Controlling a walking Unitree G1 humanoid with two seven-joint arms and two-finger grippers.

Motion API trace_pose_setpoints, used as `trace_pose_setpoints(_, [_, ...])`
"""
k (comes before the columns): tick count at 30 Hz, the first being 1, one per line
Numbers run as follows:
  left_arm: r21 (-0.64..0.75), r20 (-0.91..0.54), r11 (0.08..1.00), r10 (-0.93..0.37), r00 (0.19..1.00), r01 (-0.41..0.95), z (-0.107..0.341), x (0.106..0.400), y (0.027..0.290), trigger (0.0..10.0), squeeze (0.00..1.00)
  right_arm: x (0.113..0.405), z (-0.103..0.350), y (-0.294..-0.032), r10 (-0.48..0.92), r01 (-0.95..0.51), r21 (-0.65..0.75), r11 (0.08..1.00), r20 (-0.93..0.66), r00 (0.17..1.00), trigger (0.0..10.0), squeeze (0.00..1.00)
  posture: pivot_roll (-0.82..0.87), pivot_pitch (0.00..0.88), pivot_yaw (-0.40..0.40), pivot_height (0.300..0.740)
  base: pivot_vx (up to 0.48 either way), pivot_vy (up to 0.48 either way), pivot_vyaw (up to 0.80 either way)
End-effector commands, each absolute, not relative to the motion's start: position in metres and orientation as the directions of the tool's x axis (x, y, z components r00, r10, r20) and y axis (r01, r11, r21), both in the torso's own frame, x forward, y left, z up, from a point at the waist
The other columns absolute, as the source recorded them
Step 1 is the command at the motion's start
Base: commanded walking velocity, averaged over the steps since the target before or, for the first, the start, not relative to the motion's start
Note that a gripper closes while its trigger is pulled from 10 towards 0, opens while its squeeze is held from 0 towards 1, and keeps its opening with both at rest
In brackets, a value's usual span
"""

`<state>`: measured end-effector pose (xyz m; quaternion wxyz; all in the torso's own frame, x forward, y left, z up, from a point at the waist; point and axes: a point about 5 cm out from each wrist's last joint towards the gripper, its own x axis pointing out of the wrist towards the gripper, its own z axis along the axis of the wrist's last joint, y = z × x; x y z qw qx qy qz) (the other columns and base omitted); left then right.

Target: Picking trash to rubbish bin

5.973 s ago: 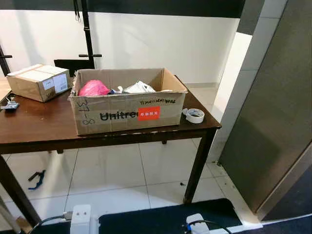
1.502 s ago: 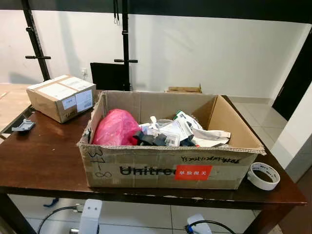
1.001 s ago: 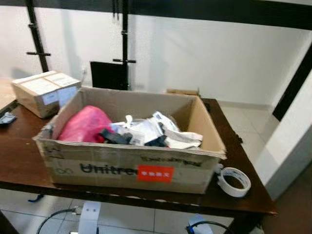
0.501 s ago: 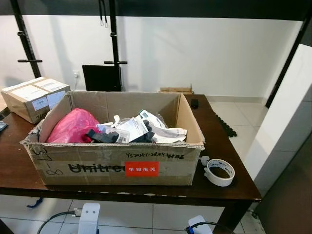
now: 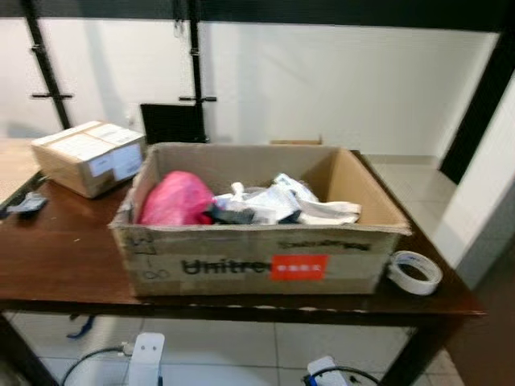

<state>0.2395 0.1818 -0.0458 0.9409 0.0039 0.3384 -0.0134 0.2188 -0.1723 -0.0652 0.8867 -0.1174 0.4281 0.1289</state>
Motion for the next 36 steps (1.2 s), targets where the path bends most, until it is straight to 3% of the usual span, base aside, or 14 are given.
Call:
trace_pose_setpoints(1, [0.008,-0.639,0.999,-0.019,0.769,0.031,-0.0458,0.2393,0.1838,10.0,0.00,0.2163,-0.0668,-0.1734,0.126,-0.332,-0.097,0.938,-0.798,0.589,10.0,0.00,0.02,0.062,-0.048,0.740,0.000,0.000,0.00])
trace_pose_setpoints(15, [0.012,-0.633,0.999,-0.029,0.773,0.048,-0.0437,0.2422,0.1829,10.0,0.00,0.2124,-0.0691,-0.1760,0.113,-0.305,-0.084,0.949,-0.811,0.574,10.0,0.00,0.02,0.061,-0.043,0.740,0.000,0.000,0.00])
trace_pose_setpoints(24, [0.016,-0.643,0.998,-0.031,0.765,0.053,-0.0460,0.2396,0.1821,10.0,0.00,0.2113,-0.0698,-0.1760,0.117,-0.307,-0.076,0.949,-0.816,0.567,10.0,0.00,0.02,0.063,-0.046,0.740,0.000,0.000,-0.80])
trace_pose_setpoints(36, [0.003,-0.659,0.999,-0.035,0.752,0.049,-0.0491,0.2357,0.1817,10.0,0.00,0.2120,-0.0695,-0.1719,0.136,-0.325,-0.069,0.943,-0.811,0.569,10.0,0.00,0.02,0.065,-0.049,0.740,0.000,0.080,0.00])
